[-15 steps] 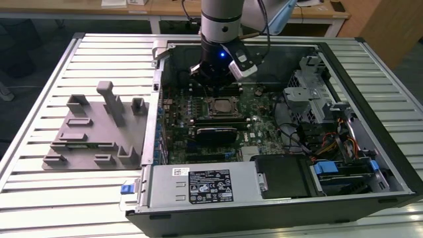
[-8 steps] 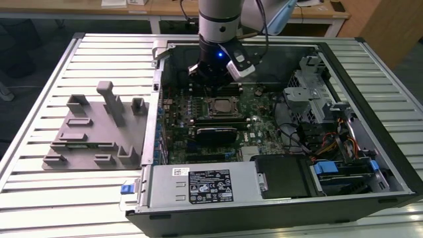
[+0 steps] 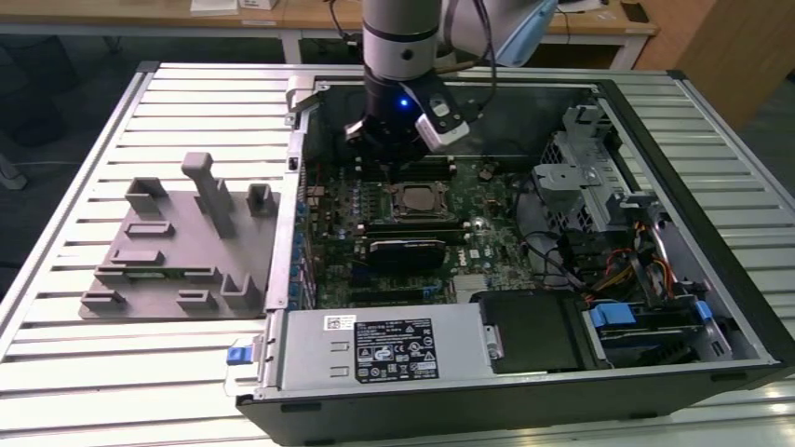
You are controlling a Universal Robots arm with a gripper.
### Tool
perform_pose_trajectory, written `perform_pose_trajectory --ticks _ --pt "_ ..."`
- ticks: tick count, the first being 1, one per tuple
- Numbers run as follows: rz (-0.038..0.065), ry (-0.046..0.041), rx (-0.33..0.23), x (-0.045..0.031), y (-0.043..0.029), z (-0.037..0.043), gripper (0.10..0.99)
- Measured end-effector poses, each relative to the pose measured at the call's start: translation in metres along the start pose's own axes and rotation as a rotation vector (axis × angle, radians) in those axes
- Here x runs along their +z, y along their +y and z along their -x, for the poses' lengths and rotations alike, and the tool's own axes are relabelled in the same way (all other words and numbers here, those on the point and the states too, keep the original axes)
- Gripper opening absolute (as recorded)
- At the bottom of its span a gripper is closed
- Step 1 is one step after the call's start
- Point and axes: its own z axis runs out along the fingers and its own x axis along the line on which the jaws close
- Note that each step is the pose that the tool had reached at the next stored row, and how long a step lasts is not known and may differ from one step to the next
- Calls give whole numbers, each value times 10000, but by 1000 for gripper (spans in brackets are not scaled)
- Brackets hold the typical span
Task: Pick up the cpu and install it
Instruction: 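Install the first cpu locking lever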
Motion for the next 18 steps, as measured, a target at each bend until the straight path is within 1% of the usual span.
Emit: perform_pose_trajectory --ticks 12,18 --pt "-1 -2 0 -2 11 -126 106" --pt "-1 -6 1 -2 18 -208 106"
